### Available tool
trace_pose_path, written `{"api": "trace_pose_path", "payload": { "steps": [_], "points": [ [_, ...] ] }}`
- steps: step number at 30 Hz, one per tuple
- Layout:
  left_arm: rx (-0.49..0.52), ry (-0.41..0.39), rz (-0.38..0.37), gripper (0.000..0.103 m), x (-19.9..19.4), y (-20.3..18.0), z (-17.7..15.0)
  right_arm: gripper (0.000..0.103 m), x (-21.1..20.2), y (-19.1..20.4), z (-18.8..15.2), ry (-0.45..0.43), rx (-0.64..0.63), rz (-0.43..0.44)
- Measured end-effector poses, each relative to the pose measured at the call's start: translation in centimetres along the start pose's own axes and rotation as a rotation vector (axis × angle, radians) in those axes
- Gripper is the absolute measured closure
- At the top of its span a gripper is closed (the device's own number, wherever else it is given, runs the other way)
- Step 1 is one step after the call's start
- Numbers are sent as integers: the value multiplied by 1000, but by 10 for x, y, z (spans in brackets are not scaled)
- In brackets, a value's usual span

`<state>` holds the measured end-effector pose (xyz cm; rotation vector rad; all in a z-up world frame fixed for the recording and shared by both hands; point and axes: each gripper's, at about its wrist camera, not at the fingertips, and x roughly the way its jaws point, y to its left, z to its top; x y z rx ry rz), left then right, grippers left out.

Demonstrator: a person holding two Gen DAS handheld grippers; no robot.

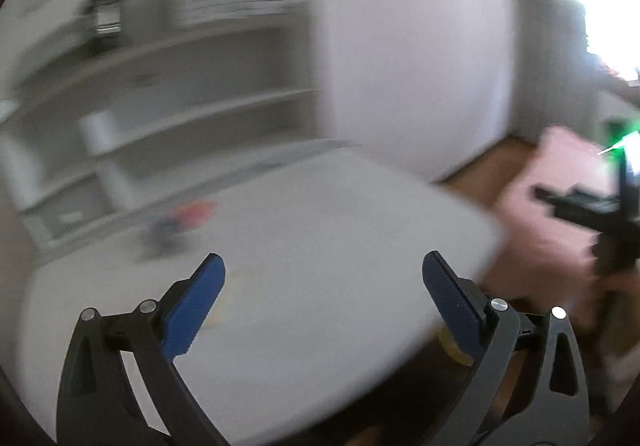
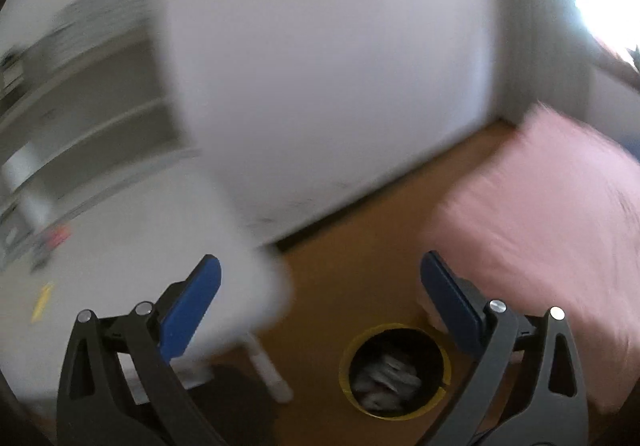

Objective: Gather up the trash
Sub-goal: 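Swing both open tools back to the desk toward the yellow spoon, then grasp the yellow plastic spoon with the right tool while the left tool grasps the white paper strip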

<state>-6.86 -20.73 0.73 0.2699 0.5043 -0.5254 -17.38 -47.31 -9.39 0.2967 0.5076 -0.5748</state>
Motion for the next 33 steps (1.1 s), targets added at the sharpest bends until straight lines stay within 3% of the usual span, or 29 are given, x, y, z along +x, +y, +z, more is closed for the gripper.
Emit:
{"api": "trace_pose_path", "payload": {
  "steps": [3,6,9,14,16,21,25,28,33],
  "points": [
    [-81,46,124,7,-8,60,-25,6,-9,94,-11,27,-103,215],
    [-164,83,201,7,-15,105,-50,6,-4,181,-32,119,-221,342],
    [-214,97,235,7,-21,130,-70,12,8,251,-56,190,-342,378],
    [-210,114,283,7,-24,152,-87,28,30,311,-78,289,-373,382],
    [-231,118,277,7,-23,165,-91,37,37,323,-82,310,-366,383],
    [-271,128,293,7,-17,189,-92,50,46,341,-79,290,-397,339],
    [-291,142,308,7,-4,193,-90,74,57,330,-66,296,-397,340],
    [-290,152,297,7,15,194,-83,83,67,320,-58,301,-394,346],
    [-281,188,262,7,56,195,-66,84,84,303,-47,298,-409,356]
  ]
}}
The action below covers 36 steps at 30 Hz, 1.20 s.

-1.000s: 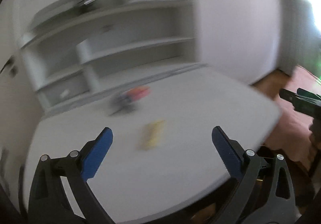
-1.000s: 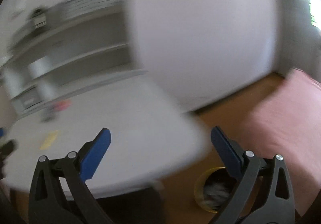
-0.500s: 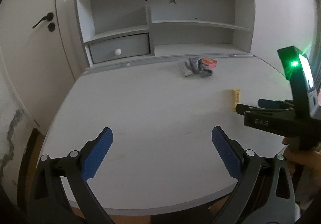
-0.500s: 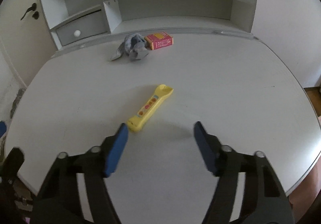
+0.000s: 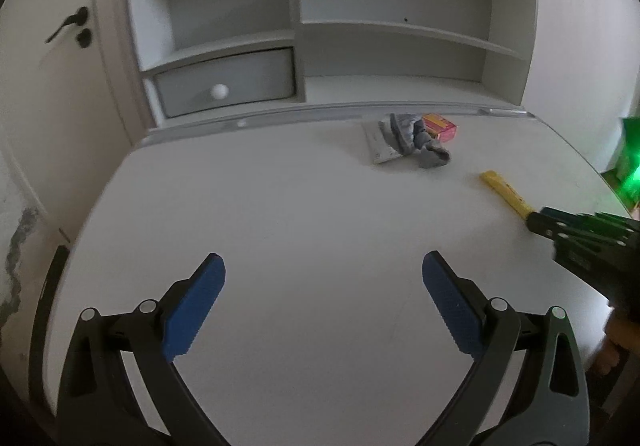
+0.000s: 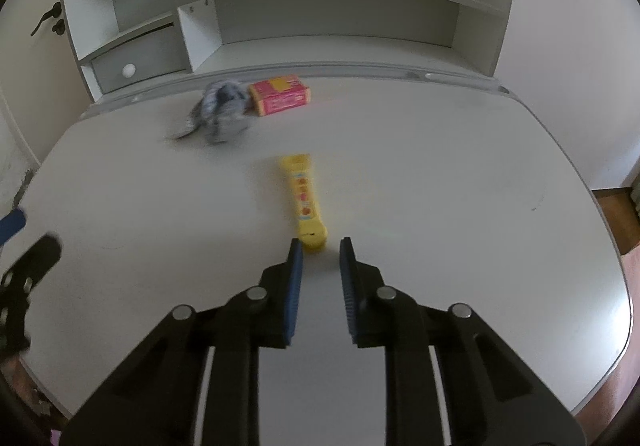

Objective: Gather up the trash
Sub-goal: 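Grasp the yellow plastic spoon with the right tool while the left tool grasps the white paper strip, then carry the yellow spoon and paper strip over the bin with both tools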

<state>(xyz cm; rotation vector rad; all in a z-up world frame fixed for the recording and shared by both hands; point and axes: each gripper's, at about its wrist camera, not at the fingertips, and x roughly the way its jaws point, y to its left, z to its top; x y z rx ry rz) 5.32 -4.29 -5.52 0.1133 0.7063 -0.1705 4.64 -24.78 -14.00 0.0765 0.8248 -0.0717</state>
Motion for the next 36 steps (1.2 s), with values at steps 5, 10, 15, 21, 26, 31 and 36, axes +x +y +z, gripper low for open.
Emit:
{"api": "trace_pose_path", "payload": {
  "steps": [5,10,15,21,26,31,36],
  "points": [
    [6,103,-61,7,45,-12,29,56,9,-18,10,9,7,76],
    [45,133,-60,7,79,-23,59,45,24,-8,23,20,-86,91],
    [32,175,-46,8,112,-24,86,59,35,-3,39,49,-155,134],
    [23,227,-52,34,142,-22,105,83,37,-2,43,42,-203,163],
    [46,219,-51,84,143,-19,111,89,36,-4,41,37,-199,182],
    [16,171,-30,90,128,-6,111,89,31,-14,43,27,-163,193],
    [4,158,-22,91,113,3,113,89,20,-17,44,1,-150,191]
  ]
}}
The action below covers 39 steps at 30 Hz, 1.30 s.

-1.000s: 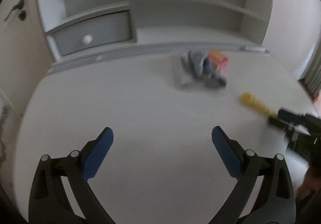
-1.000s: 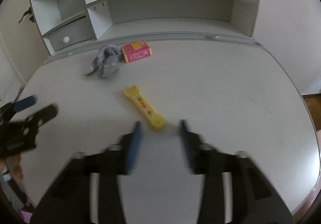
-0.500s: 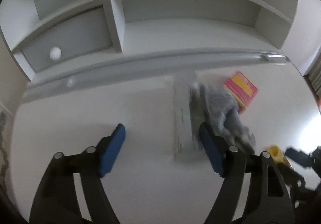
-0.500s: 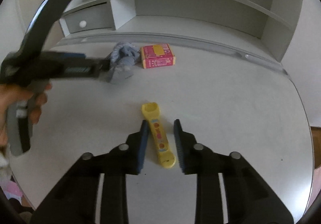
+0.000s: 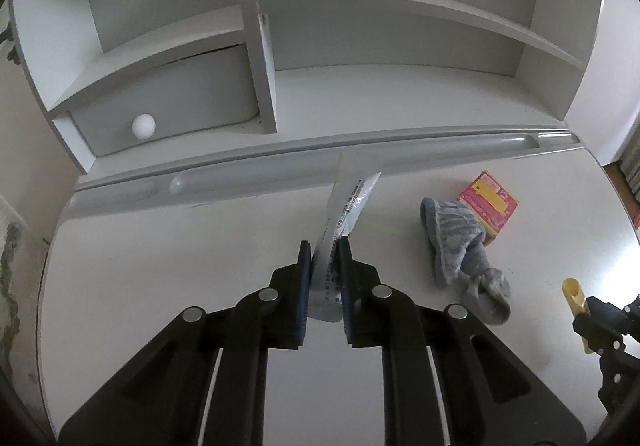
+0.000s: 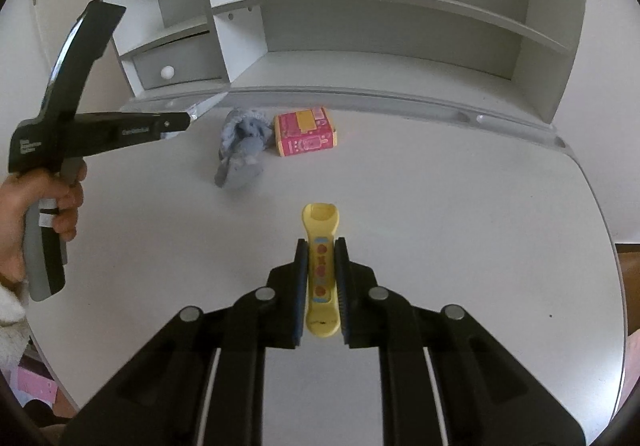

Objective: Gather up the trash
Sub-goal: 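Carry the yellow spoon and paper strip over the bin with both tools, then open both tools over the bin, dropping the spoon and paper strip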

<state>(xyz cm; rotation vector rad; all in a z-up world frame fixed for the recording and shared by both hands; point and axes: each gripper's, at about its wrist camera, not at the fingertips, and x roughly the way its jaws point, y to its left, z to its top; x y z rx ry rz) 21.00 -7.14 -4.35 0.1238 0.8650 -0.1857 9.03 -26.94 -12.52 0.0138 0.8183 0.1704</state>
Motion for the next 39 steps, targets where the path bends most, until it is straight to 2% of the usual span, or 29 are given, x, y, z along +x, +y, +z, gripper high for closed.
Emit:
{"api": "trace_pose_path", "payload": {
  "steps": [7,11,13,16,19,20,22,23,24,25,26,28,31,34,36,39],
  "points": [
    [10,-29,-29,91,-18,-10,-3,89,-12,-7,-8,0,25,13],
    [46,-82,-52,91,-47,-35,-5,89,-46,-24,-11,-55,76,17],
    [84,-106,-92,91,-63,-59,-7,89,-69,-38,-15,-91,105,7],
    [161,-147,-177,91,-89,-113,-11,89,-114,-70,-30,-158,173,-38],
    [244,-177,-303,91,-116,-180,-22,89,-167,-116,-59,-222,277,-97],
    [289,-187,-366,91,-130,-214,-30,89,-186,-134,-73,-240,319,-124],
    [344,-190,-452,91,-146,-256,-46,89,-219,-168,-104,-269,404,-178],
    [395,-187,-519,91,-159,-292,-63,89,-236,-188,-124,-280,455,-203],
    [429,-183,-552,91,-166,-313,-76,89,-247,-207,-143,-282,503,-228],
    [465,-172,-589,91,-172,-336,-90,89,-256,-223,-159,-277,539,-251],
    [506,-122,-660,91,-175,-369,-111,89,-264,-247,-184,-258,596,-282],
    [557,-24,-733,91,-168,-415,-143,89,-266,-276,-215,-220,668,-309],
    [641,77,-723,91,-143,-470,-187,89,-250,-317,-262,-133,769,-319],
    [691,197,-645,91,-97,-516,-227,89,-231,-347,-302,-75,853,-311],
    [695,263,-618,91,-75,-529,-240,89,-214,-365,-323,-38,914,-281],
    [680,325,-571,91,-48,-540,-247,89,-186,-379,-334,45,911,-294]
  ]
}}
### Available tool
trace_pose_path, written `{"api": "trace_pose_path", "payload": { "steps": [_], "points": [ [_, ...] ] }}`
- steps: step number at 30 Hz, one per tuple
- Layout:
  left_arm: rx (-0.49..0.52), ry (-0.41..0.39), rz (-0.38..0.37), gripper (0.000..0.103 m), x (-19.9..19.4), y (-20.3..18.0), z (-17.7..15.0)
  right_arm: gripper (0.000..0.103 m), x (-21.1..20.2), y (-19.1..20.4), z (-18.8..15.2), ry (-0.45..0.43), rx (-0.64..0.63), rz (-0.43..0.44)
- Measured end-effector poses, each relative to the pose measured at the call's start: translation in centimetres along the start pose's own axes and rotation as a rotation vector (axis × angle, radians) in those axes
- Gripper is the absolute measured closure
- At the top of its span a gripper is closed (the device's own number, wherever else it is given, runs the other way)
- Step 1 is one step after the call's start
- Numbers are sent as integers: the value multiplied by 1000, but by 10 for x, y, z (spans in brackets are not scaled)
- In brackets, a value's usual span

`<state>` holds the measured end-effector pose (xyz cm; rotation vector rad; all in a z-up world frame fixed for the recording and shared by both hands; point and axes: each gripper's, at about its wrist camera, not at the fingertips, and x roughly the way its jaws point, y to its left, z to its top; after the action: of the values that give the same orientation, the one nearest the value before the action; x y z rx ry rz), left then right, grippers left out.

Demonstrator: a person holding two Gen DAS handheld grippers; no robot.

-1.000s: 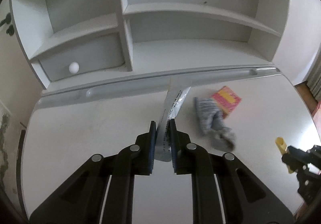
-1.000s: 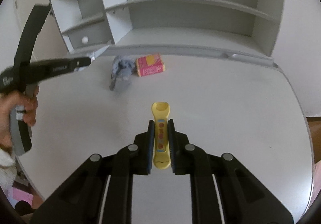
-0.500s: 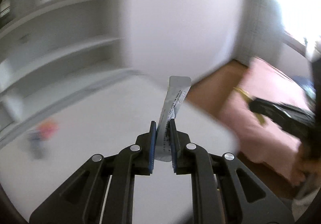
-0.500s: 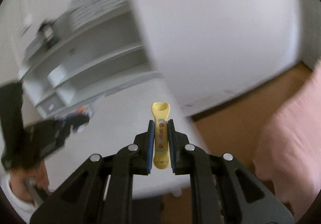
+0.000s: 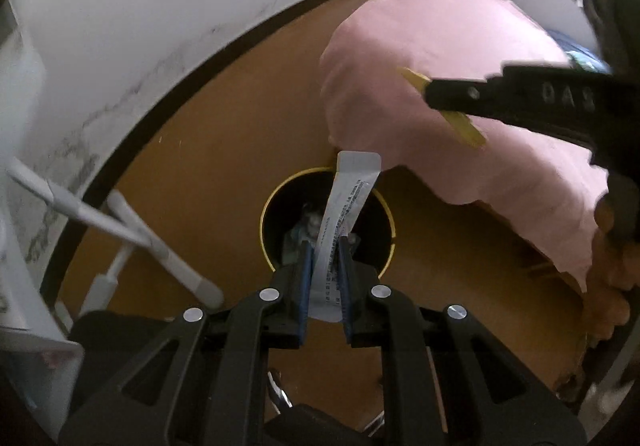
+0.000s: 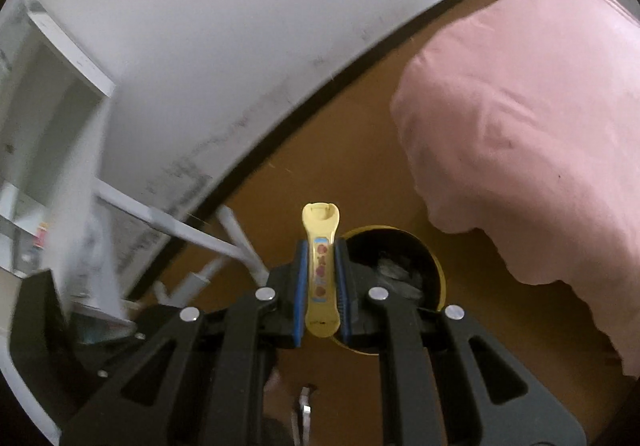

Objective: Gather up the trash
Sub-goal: 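Open both tools over the bin, dropping the spoon and paper strip, then swing both open tools back toward the desk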

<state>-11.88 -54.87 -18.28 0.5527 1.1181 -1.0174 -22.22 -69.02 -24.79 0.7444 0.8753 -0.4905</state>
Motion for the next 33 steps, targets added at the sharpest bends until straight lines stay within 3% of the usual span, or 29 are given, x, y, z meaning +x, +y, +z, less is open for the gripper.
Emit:
{"api": "trace_pose_path", "payload": {
  "steps": [6,11,22,23,24,25,26,27,30,33],
  "points": [
    [-63,36,15,91,24,9,8,89,24,-12,2,39,-6,23],
    [-138,40,-29,91,34,25,6,89,33,-11,-1,54,-14,16],
    [-181,15,-123,88,38,23,8,89,23,0,-5,14,3,-44],
    [-194,5,-116,82,38,22,9,87,22,-1,-5,7,5,-53],
    [-203,0,-106,50,38,21,10,74,21,-2,-5,0,12,-68],
    [-213,-11,-85,6,36,20,11,41,19,-4,-6,-9,22,-75],
    [-218,-27,-61,7,33,19,12,24,16,-6,-5,-24,35,-83],
    [-213,-43,-50,6,29,17,13,13,12,-8,-5,-43,39,-91],
    [-146,-47,-81,6,17,4,17,13,2,-12,-6,-90,52,-104],
    [-36,-151,-89,6,-20,-18,15,13,-18,-16,-2,-170,91,-203]
  ]
}}
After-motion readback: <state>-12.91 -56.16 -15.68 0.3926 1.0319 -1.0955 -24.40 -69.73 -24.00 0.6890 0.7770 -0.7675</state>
